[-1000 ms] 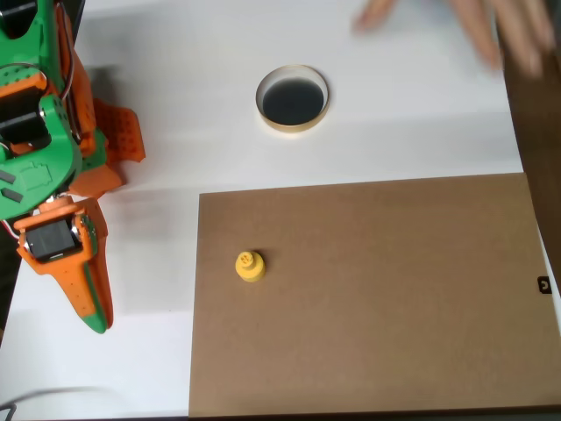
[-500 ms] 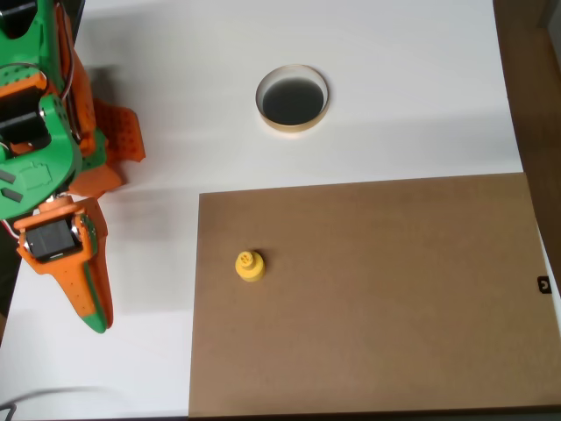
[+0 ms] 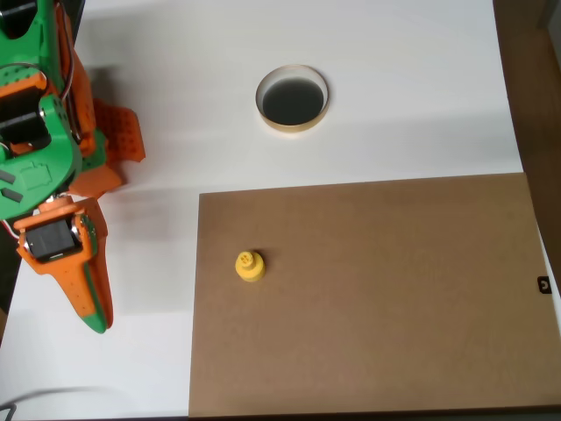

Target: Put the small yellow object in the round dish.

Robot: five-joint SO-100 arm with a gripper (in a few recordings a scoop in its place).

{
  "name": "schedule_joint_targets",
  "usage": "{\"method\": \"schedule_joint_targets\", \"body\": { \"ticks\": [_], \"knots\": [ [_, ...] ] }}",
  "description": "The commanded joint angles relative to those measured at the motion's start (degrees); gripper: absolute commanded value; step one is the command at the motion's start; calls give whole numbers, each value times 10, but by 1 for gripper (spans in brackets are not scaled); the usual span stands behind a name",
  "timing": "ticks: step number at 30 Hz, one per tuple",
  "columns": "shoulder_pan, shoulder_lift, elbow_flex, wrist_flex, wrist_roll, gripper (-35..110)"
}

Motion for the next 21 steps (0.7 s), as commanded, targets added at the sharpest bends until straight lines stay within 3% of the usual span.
{"method": "schedule_joint_targets", "body": {
  "ticks": [1,6,14,16,19,21],
  "knots": [
    [11,12,3,-4,-6,0],
    [8,12,3,-4,-9,0],
    [-95,11,3,3,-140,0],
    [-116,11,3,32,-238,0],
    [-170,10,3,154,-490,0],
    [-212,10,1,165,-490,0]
  ]
}}
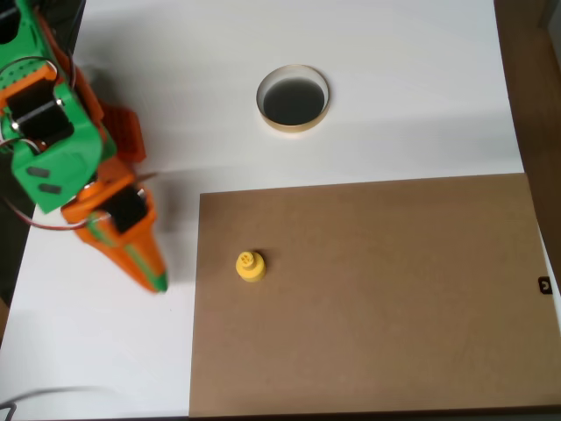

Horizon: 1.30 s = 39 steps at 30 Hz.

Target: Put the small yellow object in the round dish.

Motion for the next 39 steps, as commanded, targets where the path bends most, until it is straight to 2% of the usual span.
{"method": "schedule_joint_targets", "body": {
  "ticks": [1,3,8,12,17,25,39],
  "knots": [
    [-44,11,-6,33,-40,0],
    [40,11,-38,19,82,0],
    [138,12,-115,-1,128,0],
    [190,2,-167,-9,210,0],
    [279,-145,-229,-40,338,4],
    [317,-346,-323,-56,359,10],
    [231,-409,-381,-26,321,27]
  ]
}}
